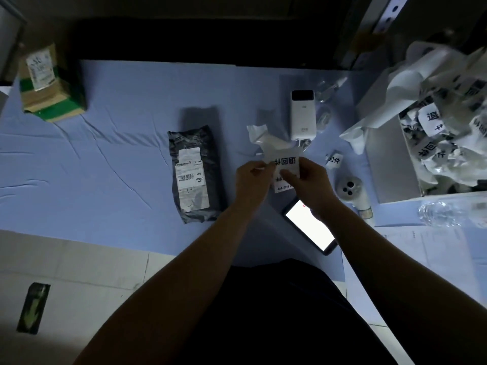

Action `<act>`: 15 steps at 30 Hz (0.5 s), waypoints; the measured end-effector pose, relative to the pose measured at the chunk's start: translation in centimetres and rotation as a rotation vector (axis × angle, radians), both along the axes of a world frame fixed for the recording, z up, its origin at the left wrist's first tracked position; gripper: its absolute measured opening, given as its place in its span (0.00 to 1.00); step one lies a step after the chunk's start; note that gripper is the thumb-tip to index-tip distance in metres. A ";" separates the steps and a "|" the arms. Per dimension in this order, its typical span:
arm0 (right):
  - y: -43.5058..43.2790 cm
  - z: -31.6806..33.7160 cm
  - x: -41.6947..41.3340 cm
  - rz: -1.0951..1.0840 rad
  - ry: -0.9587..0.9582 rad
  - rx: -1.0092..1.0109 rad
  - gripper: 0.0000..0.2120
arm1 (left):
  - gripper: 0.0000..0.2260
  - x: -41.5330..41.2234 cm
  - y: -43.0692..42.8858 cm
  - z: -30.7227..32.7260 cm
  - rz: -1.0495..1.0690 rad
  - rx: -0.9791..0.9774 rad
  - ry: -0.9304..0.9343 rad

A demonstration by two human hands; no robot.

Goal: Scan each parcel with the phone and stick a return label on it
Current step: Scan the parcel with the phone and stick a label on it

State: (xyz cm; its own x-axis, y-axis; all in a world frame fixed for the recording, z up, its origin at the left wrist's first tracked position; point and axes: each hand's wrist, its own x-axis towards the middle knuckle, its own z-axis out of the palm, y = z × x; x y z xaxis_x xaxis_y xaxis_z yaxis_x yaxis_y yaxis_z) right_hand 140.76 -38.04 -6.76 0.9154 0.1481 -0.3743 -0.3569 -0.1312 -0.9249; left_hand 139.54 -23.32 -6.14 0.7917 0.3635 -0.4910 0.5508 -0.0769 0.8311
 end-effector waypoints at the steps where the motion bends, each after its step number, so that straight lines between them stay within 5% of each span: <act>1: 0.0 0.2 0.0 0.066 -0.034 0.005 0.08 | 0.09 0.2 0.2 0.7 0.083 -0.074 -0.019; 5: 0.2 1.0 -0.3 0.197 -0.142 -0.011 0.09 | 0.30 -0.3 1.8 3.0 0.043 -0.354 -0.172; 8: 0.8 1.6 -0.4 0.195 -0.169 0.019 0.10 | 0.42 -1.2 2.9 3.7 -0.098 -0.275 -0.333; 12: 1.9 1.8 -0.7 0.058 -0.087 0.055 0.15 | 0.30 -1.5 3.1 3.9 0.119 -0.068 -0.395; 15: 2.4 2.1 -0.7 0.009 -0.102 0.053 0.16 | 0.13 -1.6 3.7 3.6 -0.037 0.432 -0.404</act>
